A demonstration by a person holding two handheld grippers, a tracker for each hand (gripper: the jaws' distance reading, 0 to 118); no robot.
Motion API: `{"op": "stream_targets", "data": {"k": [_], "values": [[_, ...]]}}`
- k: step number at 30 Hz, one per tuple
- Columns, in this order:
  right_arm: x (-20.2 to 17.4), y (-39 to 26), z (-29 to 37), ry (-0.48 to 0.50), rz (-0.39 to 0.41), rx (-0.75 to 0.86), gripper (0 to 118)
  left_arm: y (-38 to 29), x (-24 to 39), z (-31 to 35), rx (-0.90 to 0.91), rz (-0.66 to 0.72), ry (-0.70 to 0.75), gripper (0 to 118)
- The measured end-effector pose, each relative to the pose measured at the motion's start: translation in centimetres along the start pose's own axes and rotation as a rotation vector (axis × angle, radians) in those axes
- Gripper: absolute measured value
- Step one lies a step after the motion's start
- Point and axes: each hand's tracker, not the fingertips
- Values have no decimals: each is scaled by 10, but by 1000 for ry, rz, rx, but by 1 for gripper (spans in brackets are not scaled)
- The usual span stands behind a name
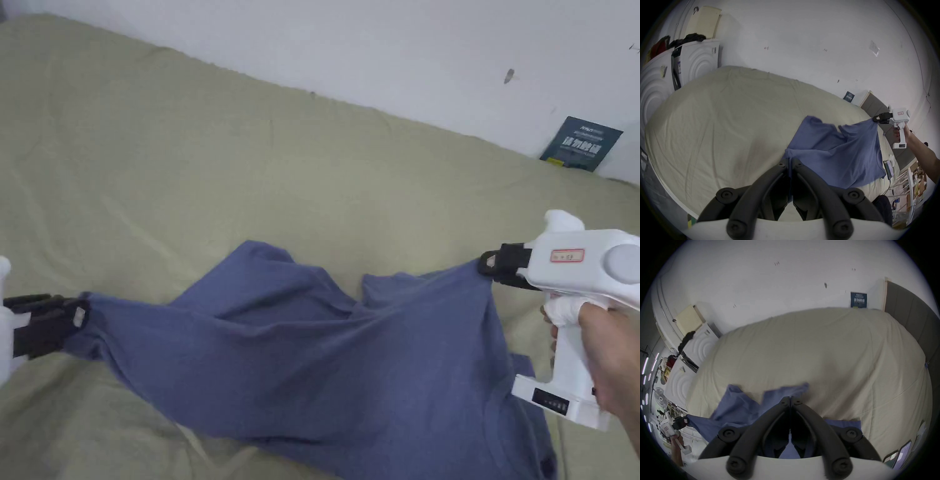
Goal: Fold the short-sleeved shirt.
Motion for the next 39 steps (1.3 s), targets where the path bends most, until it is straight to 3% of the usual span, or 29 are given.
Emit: {"op": "stream_targets", "data": {"k": [7,14,23,33,39], "values": [[-13,38,95,25,50,178,0,80,9,14,151,-16,-27,0],[-24,97,196,-32,103,393,0,192,48,36,320,-46,-106,0],[-59,184,301,-60,96,630,0,345,128,69,457,-186,-26,0],[-71,285,330,-83,80,796,0,449,166,92,601,-154,36,0],[-72,307,315,-110,86,815,0,483,158,56,585,-157,49,0]]}}
